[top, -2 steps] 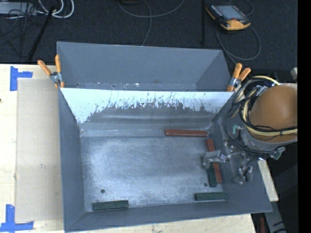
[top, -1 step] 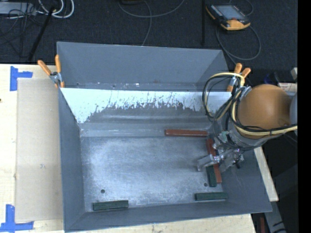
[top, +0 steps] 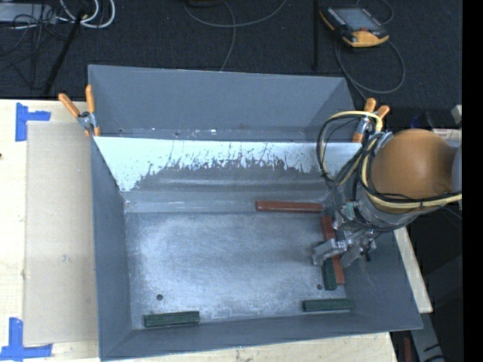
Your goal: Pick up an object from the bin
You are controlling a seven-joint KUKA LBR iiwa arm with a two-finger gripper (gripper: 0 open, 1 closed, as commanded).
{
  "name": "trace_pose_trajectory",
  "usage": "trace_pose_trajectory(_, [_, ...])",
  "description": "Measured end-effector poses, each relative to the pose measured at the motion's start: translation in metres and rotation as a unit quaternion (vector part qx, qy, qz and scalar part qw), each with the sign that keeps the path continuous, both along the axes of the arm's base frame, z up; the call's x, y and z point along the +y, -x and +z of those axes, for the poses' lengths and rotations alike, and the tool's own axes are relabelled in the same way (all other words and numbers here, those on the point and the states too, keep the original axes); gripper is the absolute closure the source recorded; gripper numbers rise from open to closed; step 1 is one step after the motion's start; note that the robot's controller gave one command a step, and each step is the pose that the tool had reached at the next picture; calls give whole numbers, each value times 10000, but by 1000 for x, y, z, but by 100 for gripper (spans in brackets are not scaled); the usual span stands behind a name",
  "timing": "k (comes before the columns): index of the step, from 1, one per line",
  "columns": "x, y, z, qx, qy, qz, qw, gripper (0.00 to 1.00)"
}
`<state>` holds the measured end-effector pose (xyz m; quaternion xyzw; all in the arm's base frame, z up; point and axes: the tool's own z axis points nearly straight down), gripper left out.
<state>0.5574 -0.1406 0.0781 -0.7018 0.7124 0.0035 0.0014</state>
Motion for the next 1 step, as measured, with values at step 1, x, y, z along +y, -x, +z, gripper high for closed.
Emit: trace_pose_trajectory(1, [0,-6,182,-49,33,26,10000,100])
